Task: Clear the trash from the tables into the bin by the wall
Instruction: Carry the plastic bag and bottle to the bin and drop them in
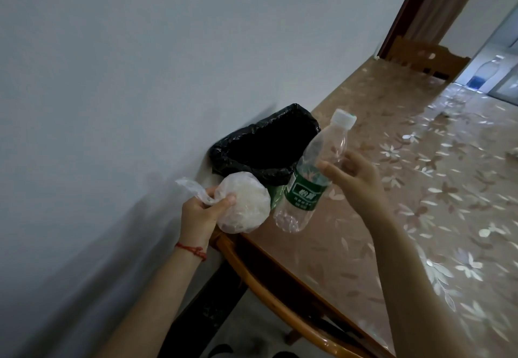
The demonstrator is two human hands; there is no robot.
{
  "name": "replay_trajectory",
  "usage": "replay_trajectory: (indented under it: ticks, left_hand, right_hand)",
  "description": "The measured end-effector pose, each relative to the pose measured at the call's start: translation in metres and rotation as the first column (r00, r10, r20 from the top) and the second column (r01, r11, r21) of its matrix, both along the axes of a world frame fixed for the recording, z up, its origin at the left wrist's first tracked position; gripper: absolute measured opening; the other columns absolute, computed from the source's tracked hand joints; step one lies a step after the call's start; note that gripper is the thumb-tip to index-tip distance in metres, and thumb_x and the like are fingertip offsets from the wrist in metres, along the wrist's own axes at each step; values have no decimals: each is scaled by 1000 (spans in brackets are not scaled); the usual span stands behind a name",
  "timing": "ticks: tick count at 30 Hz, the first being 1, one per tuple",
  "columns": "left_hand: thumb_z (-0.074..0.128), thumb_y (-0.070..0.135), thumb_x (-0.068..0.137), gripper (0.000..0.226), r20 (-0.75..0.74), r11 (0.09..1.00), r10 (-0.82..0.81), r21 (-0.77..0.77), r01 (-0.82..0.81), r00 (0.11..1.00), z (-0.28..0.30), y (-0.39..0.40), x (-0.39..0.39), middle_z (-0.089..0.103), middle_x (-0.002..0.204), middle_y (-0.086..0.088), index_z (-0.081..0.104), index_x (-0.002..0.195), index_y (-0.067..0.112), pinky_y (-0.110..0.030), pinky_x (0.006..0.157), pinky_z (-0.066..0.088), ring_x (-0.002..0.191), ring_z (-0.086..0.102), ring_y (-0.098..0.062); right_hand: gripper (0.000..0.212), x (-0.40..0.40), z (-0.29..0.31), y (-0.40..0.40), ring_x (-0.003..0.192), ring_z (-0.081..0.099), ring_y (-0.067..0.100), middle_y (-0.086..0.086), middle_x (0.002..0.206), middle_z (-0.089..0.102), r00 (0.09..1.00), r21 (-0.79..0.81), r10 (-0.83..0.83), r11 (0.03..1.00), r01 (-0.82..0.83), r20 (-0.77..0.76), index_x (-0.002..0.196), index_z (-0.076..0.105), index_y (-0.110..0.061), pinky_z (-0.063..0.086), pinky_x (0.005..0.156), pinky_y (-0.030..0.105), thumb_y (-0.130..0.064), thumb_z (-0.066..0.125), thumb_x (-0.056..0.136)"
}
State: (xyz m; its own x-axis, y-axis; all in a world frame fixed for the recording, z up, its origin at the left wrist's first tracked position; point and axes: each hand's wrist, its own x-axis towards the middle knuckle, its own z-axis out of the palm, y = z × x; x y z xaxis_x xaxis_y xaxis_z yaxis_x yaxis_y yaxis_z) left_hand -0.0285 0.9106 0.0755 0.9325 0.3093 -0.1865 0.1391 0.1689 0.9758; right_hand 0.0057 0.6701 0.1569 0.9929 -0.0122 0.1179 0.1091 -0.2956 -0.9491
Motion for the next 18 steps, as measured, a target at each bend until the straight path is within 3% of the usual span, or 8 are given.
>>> replay_trajectory:
  ticks: [3, 5, 8, 11, 15, 18]
  left_hand:
    - [76, 9, 70, 18, -7, 1000, 5, -4, -5, 1000, -3, -1, 1, 71, 87, -8, 70, 82, 21, -50, 84, 53, 91, 67, -32]
    - [73, 7, 73, 19, 0, 1000, 0, -11, 0, 1000, -5, -2, 2, 71, 89, -8, 69, 87, 20, -48, 84, 54, 91, 67, -30]
    - [73, 7, 73, 20, 6, 1000, 8, -15, -8, 1000, -7, -5, 2, 72, 84, -1, 69, 85, 23, -44, 81, 55, 89, 67, -27]
    - [77, 13, 67, 21, 13, 1000, 6, -11, -5, 1000, -10, -7, 1, 73, 80, 0, 70, 83, 23, -42, 78, 56, 87, 68, -27]
    - [75, 8, 70, 22, 32, 1000, -1, 1, 1, 1000, -11, -10, 0, 75, 75, 4, 70, 84, 24, -33, 72, 58, 81, 70, -18]
    - [70, 3, 74, 23, 29, 1000, 9, 3, -9, 1000, -9, -11, -1, 74, 74, 8, 70, 88, 21, -30, 71, 58, 78, 70, -12]
  right_hand:
    - [13, 21, 20, -3, 71, 66, 1, -7, 83, 67, 1000, -16, -8, 1000, 8, -1, 88, 57, -28, 53, 63, 16, -24, 66, 80]
    - [14, 36, 33, -5, 73, 67, 2, -6, 84, 68, 1000, 20, -24, 1000, 24, 8, 93, 59, -22, 54, 67, 20, -26, 65, 81]
    - [41, 59, 48, -4, 78, 67, 7, -1, 90, 67, 998, 87, -63, 994, 60, 28, 114, 56, -6, 56, 72, 22, -30, 65, 82]
    - [59, 84, 49, 0, 89, 67, 16, 7, 103, 66, 995, 142, -98, 985, 95, 16, 121, 53, -2, 56, 78, 28, -39, 68, 78]
    - [63, 106, 35, 15, 88, 66, 14, 5, 105, 66, 989, 172, -141, 974, 145, -34, 123, 52, -4, 56, 79, 30, -43, 69, 76]
    - [61, 114, 19, 29, 83, 64, 10, -1, 98, 64, 987, 138, -143, 979, 152, -69, 125, 50, -4, 54, 71, 26, -39, 68, 79]
